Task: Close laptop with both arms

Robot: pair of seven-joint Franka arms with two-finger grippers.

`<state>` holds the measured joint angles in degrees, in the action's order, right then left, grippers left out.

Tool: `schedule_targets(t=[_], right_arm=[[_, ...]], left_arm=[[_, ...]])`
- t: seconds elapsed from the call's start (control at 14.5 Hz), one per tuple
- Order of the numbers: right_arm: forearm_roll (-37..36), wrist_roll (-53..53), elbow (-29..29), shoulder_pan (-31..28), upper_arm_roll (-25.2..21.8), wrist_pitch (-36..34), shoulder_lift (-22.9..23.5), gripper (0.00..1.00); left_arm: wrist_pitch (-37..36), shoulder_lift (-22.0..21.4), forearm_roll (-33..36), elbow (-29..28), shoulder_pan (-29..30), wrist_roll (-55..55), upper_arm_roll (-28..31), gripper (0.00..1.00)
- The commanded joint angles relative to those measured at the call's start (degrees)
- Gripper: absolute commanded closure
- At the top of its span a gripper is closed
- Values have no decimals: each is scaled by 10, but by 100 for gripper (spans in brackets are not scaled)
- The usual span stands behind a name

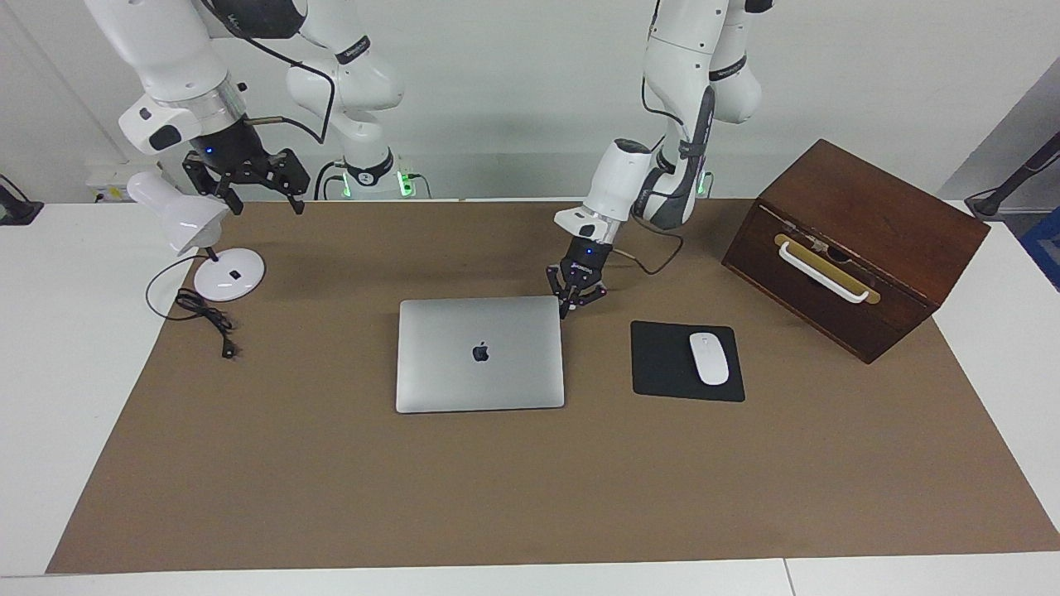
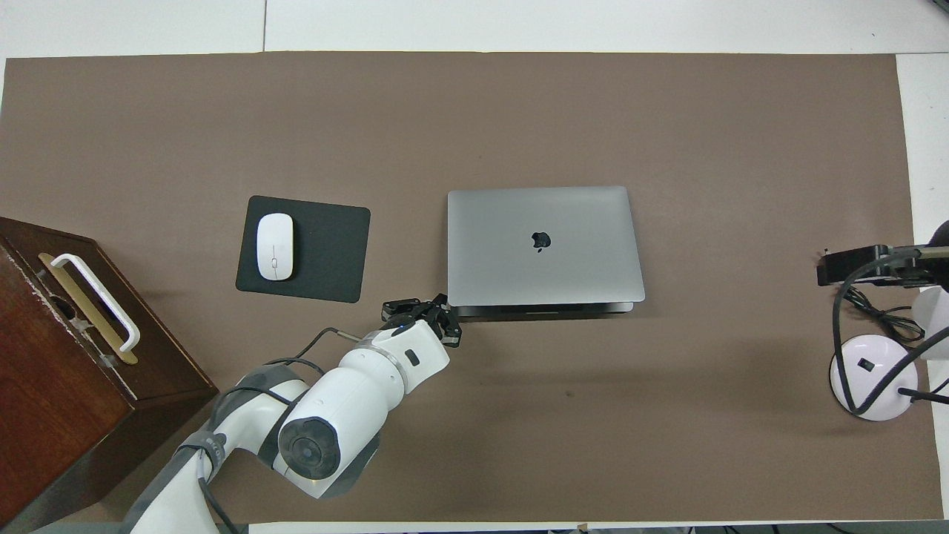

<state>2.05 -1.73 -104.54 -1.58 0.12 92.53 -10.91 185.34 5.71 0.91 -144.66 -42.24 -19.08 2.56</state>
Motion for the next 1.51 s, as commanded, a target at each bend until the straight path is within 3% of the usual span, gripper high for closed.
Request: schedule_targets(t=[0.0, 0.21, 0.48, 0.69, 0.83, 1.24, 1.45], right_arm=[[-9, 18, -45, -20, 7, 23, -29, 0], [-9, 43, -71, -30, 7, 71, -33, 0], [-8, 48, -52, -32, 8, 100, 0, 0], [-9, 48, 8, -33, 7, 62, 36, 0], [-9, 47, 12, -34, 7, 60, 39, 0], [-13, 48, 35, -44, 6, 30, 51, 0], [-13, 48, 48, -43, 6, 13, 61, 0]], left_arm=[[-103, -81, 10, -22, 2, -12, 1, 100], [-211, -126, 9, -14, 2, -12, 2, 100], [-331, -173, 6, 2, 6, -12, 2, 100], [-524, -214, 5, 70, 8, -8, 9, 100], [-623, -234, 5, 113, 12, -2, 13, 100], [-791, -239, 4, 225, 58, 72, 18, 100], [-835, -237, 4, 254, 114, 143, 19, 100]])
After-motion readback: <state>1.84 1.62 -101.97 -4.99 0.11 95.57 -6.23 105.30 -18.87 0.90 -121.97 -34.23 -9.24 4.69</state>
